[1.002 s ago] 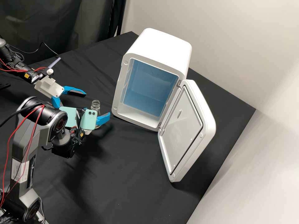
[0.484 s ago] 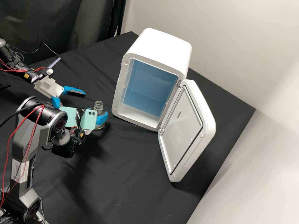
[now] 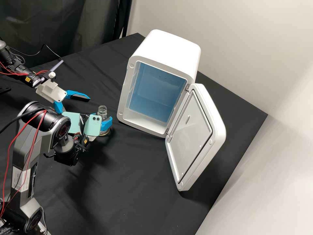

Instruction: Place the flask in the incubator

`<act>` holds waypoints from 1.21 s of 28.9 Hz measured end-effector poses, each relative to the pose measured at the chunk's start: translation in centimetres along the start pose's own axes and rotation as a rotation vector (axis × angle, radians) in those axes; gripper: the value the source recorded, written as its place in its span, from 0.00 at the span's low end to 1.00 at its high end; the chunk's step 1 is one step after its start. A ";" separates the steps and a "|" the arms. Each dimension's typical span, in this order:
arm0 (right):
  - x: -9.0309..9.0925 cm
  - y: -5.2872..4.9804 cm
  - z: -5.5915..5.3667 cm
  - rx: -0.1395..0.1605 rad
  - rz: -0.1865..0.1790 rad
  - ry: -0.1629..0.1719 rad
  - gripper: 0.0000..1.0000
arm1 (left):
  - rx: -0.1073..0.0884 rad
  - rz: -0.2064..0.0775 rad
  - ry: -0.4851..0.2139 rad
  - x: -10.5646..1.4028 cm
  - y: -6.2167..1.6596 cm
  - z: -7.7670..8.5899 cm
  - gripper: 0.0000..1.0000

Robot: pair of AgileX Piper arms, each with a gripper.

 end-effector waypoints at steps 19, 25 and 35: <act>0.0 0.0 0.0 0.000 0.004 0.002 0.00 | -0.005 0.000 0.000 0.0 0.00 0.0 1.00; 0.0 0.0 0.0 0.000 0.004 0.003 0.00 | -0.005 0.000 0.000 0.0 0.00 0.0 1.00; -0.3 -0.1 0.0 0.002 0.007 0.006 0.00 | -0.005 0.000 -0.002 0.0 -0.01 0.0 1.00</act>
